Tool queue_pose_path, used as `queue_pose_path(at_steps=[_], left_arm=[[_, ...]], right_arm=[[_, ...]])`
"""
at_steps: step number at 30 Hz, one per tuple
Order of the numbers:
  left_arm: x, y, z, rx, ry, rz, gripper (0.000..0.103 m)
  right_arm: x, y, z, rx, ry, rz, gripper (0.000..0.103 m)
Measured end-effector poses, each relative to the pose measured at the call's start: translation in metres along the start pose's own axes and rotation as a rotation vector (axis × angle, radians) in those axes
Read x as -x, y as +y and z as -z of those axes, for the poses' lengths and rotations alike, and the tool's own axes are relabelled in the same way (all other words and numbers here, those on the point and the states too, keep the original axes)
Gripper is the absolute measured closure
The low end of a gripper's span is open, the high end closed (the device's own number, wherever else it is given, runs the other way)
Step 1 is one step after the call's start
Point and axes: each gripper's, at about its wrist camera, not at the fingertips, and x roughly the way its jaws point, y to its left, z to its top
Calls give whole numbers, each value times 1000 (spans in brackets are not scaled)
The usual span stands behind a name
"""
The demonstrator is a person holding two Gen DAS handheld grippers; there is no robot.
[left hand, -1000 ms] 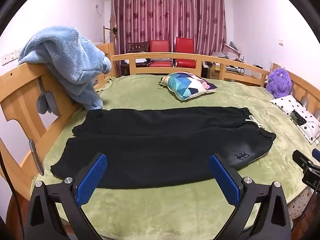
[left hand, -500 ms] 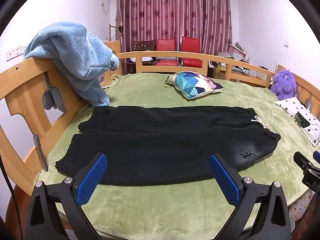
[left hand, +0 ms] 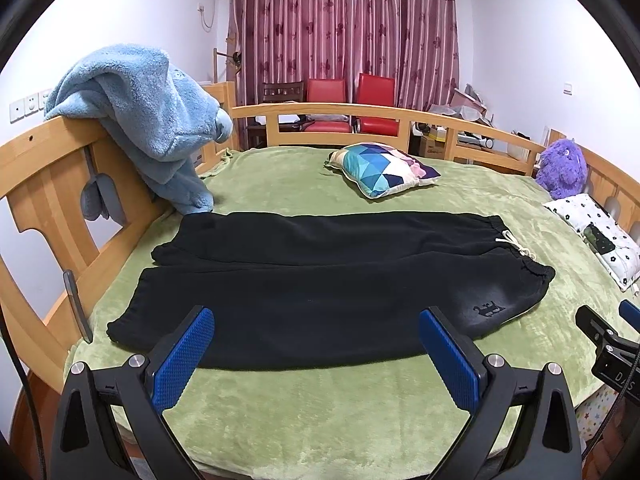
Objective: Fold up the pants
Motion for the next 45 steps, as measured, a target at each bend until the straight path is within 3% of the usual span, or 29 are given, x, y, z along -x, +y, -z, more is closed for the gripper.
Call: queue_pose_path(at_steps=[45], left_arm=[[5,-11,-2,3,-1,19,0]], right_arm=[[3,1,-2,-13,-6,4,1]])
